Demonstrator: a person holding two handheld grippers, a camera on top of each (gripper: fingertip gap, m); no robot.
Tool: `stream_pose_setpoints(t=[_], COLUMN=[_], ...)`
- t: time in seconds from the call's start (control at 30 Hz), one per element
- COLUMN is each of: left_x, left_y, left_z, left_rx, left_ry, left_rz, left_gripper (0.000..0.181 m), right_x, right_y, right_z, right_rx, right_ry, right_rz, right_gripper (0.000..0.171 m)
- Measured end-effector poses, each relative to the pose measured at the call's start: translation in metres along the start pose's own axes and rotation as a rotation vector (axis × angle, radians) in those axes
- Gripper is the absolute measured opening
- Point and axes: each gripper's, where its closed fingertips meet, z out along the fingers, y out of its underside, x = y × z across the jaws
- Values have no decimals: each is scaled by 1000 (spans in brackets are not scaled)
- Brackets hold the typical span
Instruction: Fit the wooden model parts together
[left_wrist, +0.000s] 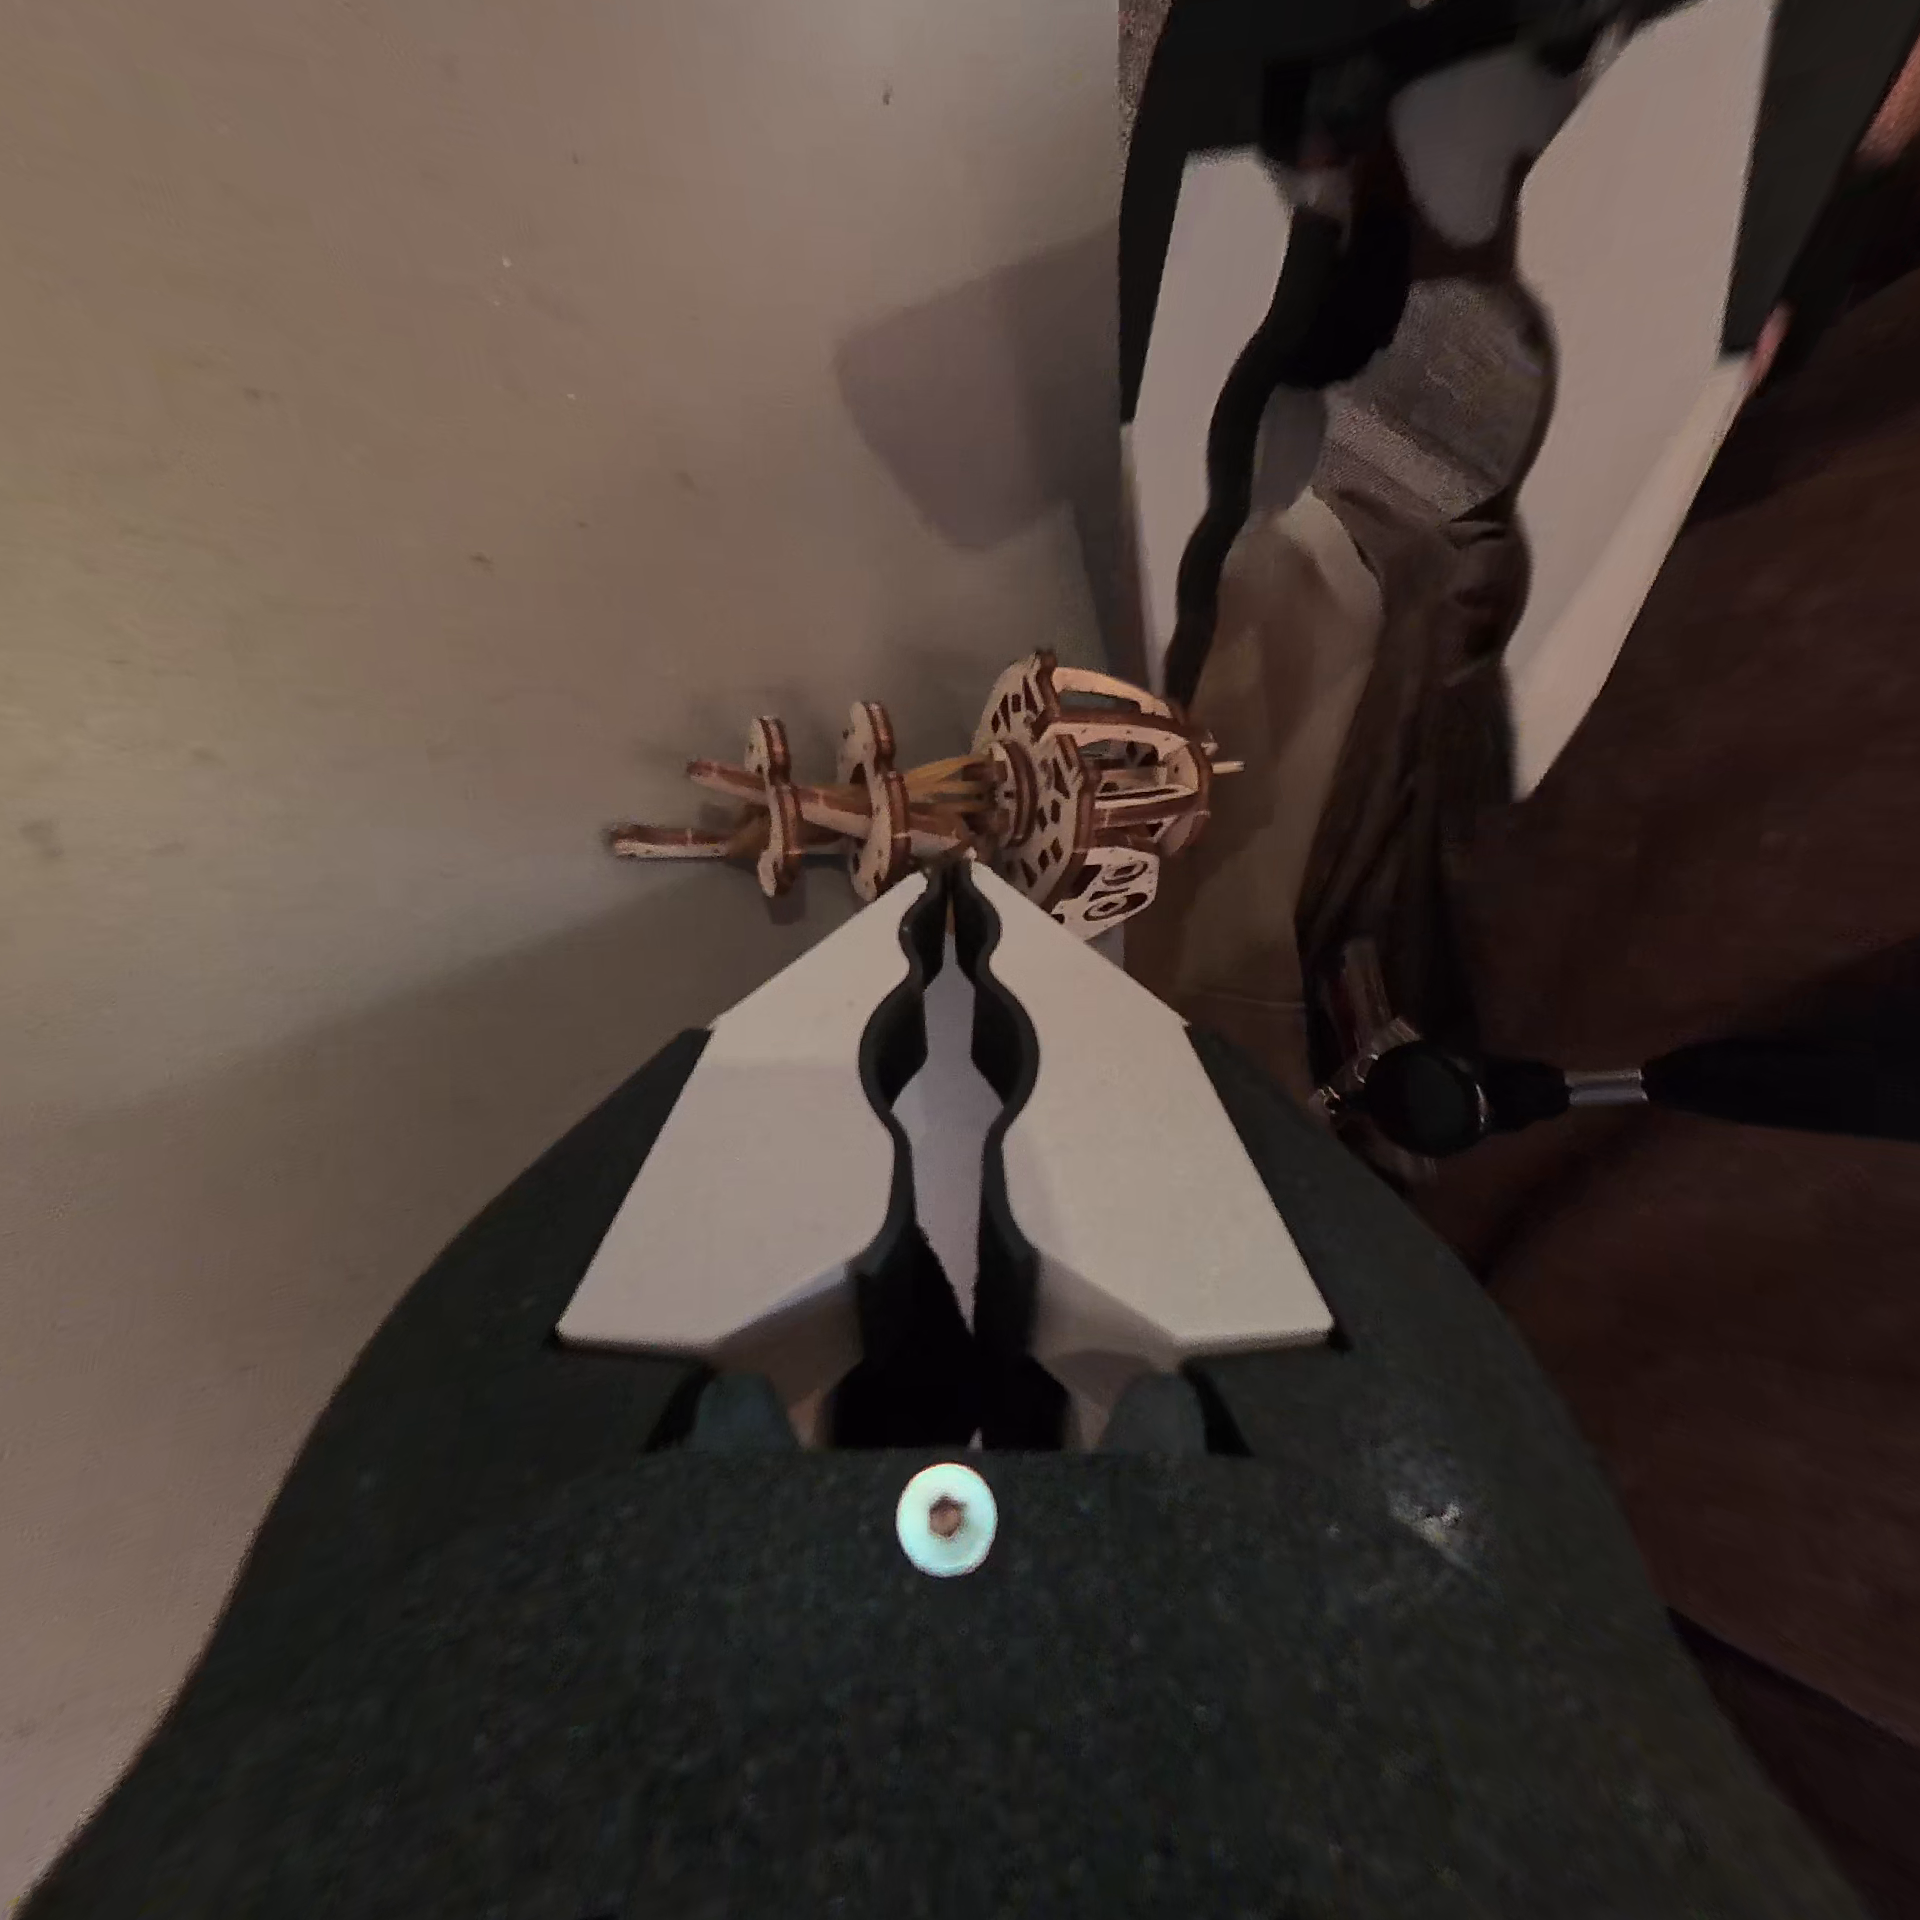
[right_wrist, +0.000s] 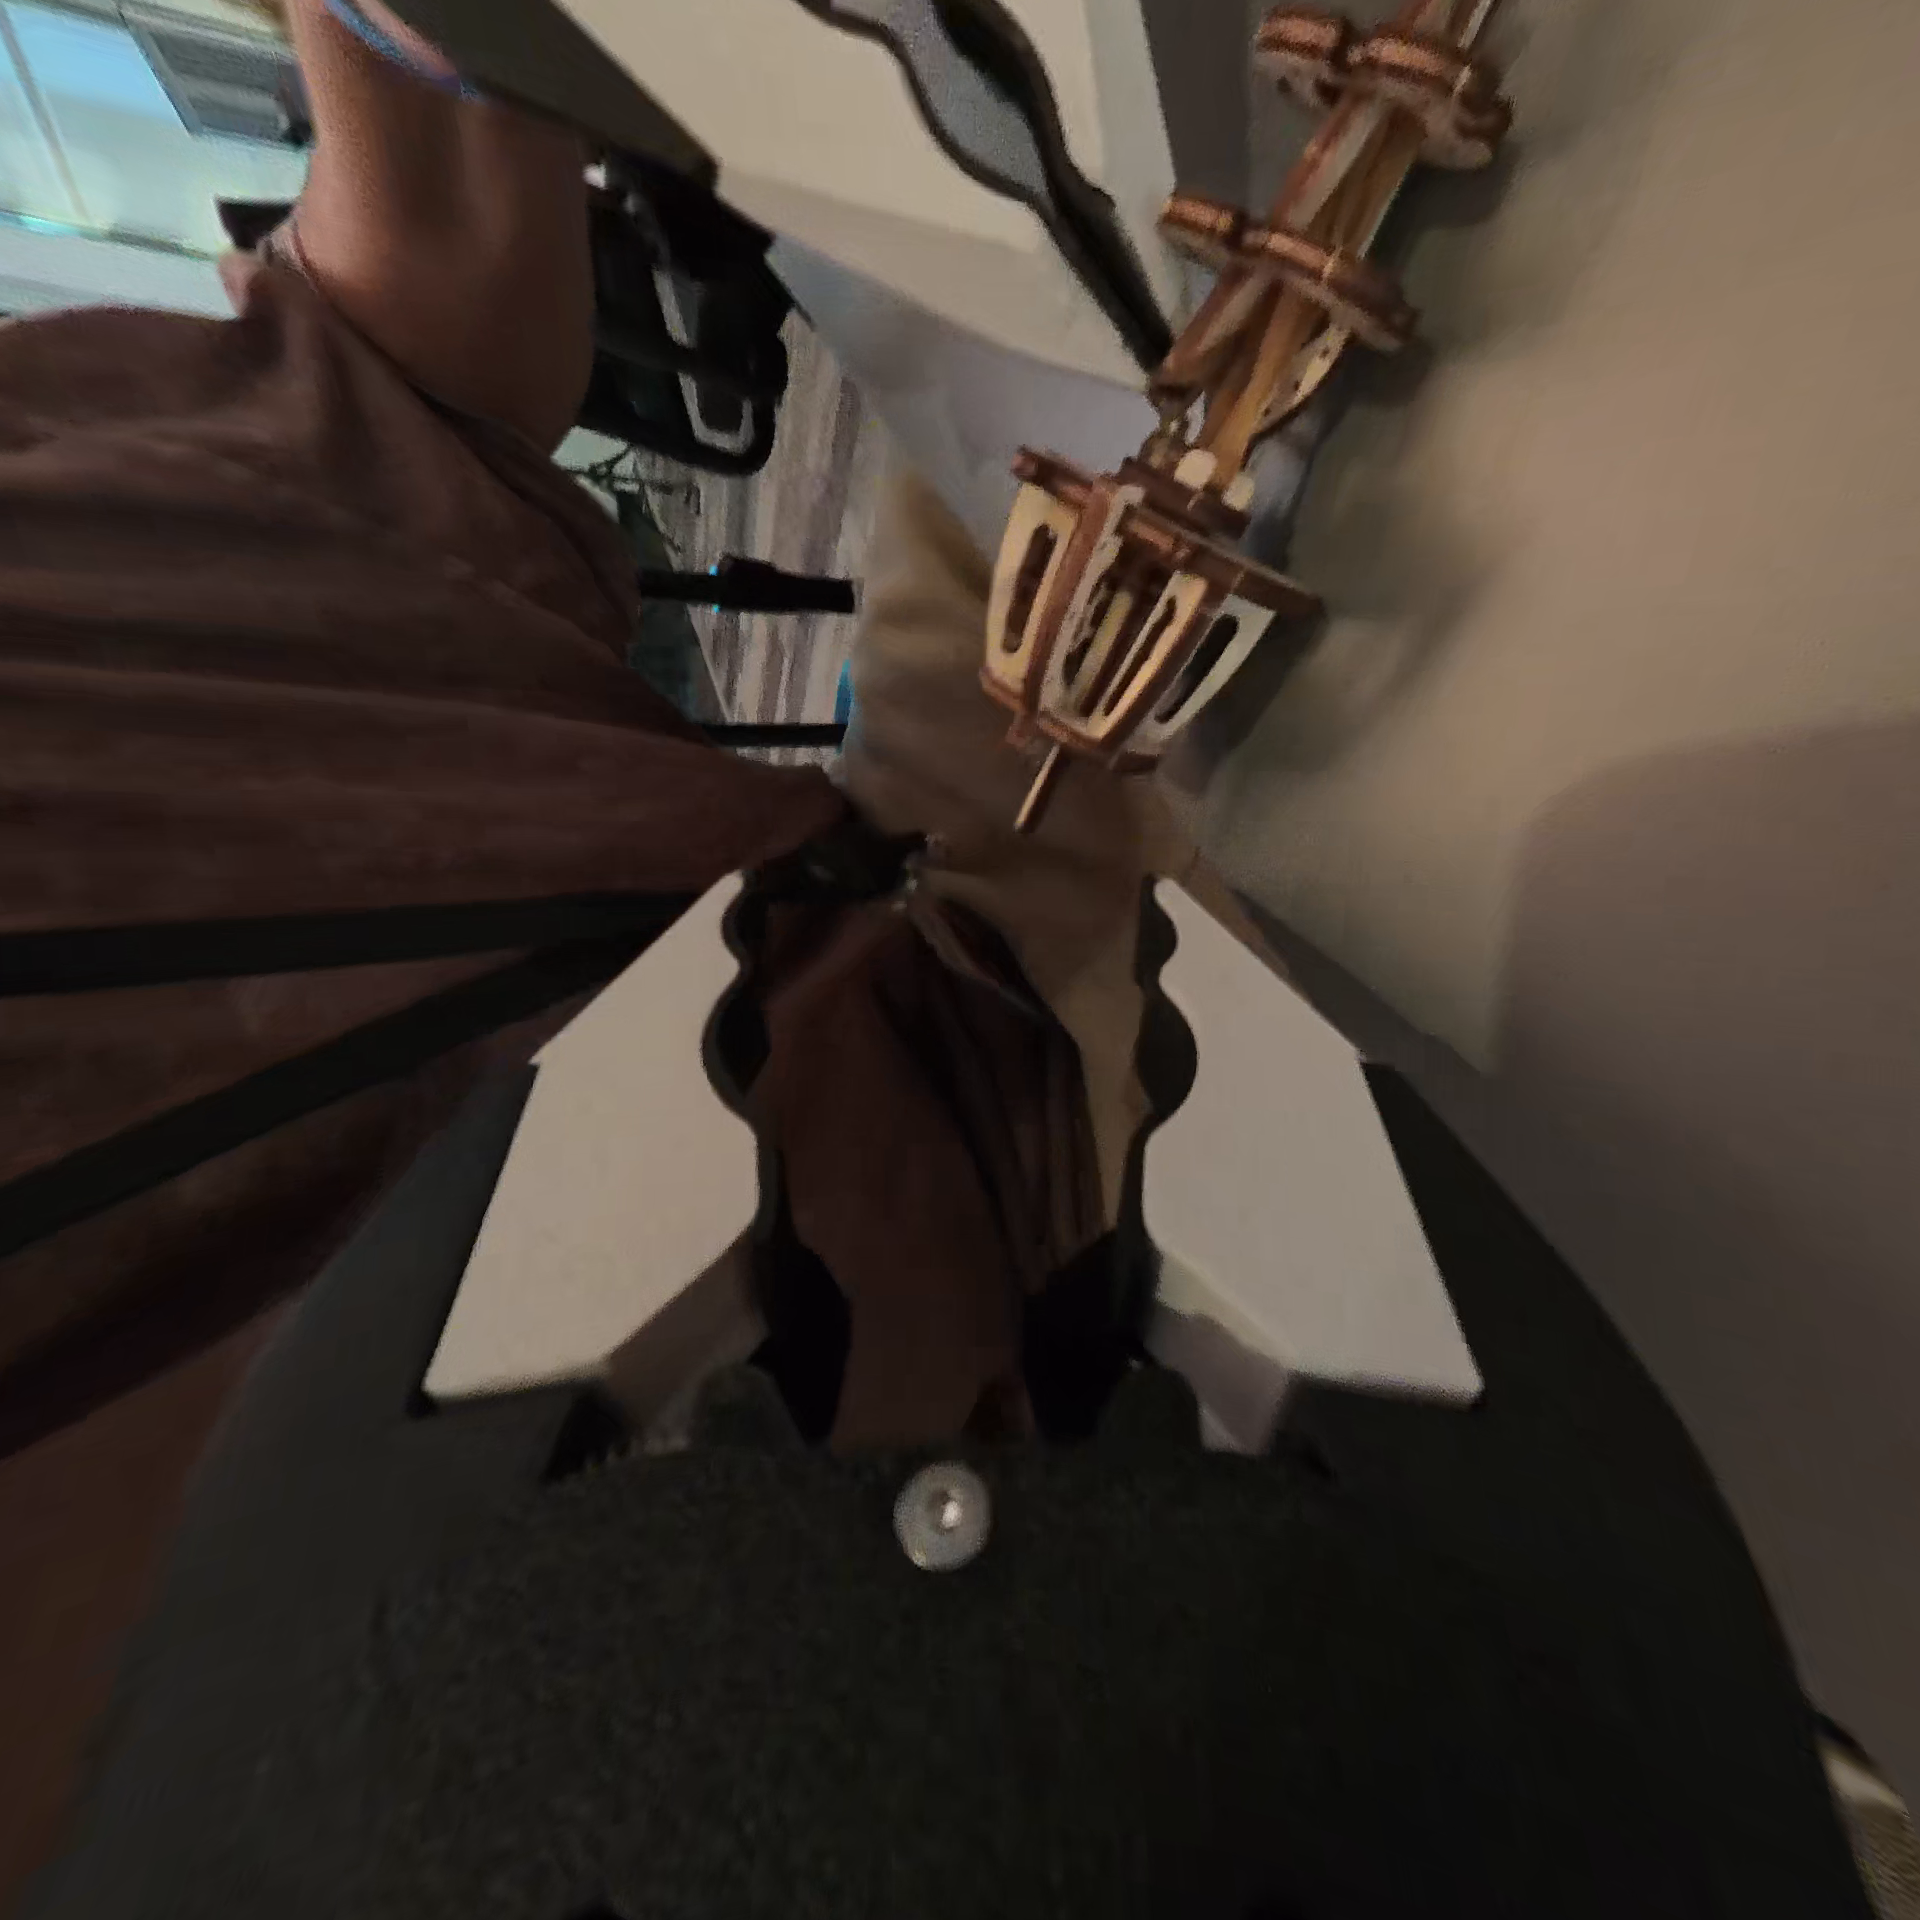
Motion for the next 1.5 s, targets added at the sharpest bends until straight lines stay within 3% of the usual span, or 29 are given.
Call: stream_pose_setpoints(t=[0.13, 0.23, 0.27, 0.43, 0.53, 0.73, 1.5], left_x=[0, 1, 1, 2, 4, 4, 4], left_y=[0, 0, 0, -1, -1, 0, 3], left_z=[0, 0, 1, 2, 4, 1, 1], left_rx=[2, 5, 5, 20, 22, 33, 45], left_ry=[-1, -3, -3, 6, 12, 20, 21], left_rz=[1, 7, 10, 10, 14, 8, 26], left_gripper=[0, 0, 0, 0, 0, 0, 0], right_x=[9, 26, 26, 29, 37, 47, 53], right_y=[-41, -89, -95, -123, -126, -120, -110], right_z=[-50, -68, -64, -42, -25, -11, 3], right_rx=[72, 164, 146, -7, -203, -396, -621], right_ry=[110, 230, 198, -19, -169, -170, -207], right_rz=[-188, -495, -553, -595, -469, -567, -636], right_gripper=[50, 44, 32, 26, 26, 19, 10])
